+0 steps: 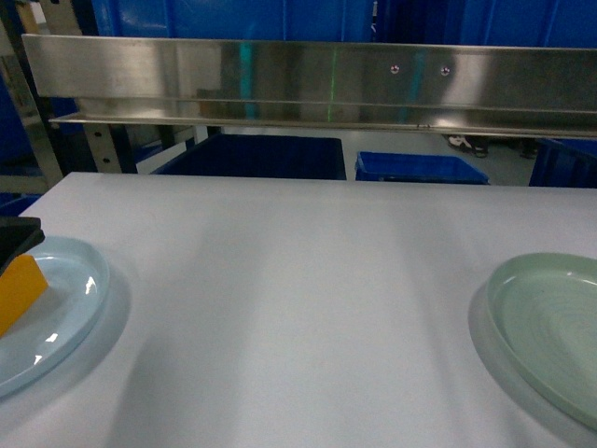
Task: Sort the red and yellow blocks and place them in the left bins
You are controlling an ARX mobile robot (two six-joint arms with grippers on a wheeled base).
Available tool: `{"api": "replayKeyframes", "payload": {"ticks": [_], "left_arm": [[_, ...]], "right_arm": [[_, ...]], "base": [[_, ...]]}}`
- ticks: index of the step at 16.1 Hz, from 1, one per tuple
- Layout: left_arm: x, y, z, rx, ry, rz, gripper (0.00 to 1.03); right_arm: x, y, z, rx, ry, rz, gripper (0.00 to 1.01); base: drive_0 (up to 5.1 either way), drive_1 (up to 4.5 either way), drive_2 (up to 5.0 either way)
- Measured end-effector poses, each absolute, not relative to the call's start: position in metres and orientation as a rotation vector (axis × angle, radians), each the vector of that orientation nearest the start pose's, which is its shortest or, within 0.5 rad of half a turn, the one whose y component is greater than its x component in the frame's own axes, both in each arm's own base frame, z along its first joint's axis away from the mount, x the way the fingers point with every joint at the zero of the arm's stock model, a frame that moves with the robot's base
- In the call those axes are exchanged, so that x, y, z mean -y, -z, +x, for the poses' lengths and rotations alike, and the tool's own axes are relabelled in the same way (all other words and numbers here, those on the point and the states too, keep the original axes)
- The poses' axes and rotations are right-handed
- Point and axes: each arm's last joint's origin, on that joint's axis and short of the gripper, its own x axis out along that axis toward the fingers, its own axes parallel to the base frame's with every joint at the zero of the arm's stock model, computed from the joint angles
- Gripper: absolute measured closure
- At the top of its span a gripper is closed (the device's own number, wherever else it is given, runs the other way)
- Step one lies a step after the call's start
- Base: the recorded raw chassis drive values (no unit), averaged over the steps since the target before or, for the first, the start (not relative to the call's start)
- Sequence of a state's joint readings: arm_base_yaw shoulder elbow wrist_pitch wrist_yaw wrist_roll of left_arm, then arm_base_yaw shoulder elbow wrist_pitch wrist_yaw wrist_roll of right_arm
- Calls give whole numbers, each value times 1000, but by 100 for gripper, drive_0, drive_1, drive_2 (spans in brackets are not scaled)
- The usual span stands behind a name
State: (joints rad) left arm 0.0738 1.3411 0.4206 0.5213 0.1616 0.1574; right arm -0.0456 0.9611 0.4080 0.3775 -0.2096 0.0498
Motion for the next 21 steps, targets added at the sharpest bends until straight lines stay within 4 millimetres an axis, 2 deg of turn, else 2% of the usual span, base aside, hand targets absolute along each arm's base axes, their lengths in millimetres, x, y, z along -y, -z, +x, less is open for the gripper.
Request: {"api": "replayKeyframes", "payload": {"ticks": [18,21], "left_arm": [[-15,-164,244,-394,112,106,5],[-20,-173,268,-403,101,104,5]], "right_arm": [[4,-226,204,-169,-148,68,73],[4,-226,204,-169,-148,68,73]], "base": [[0,0,0],[0,0,0]]}}
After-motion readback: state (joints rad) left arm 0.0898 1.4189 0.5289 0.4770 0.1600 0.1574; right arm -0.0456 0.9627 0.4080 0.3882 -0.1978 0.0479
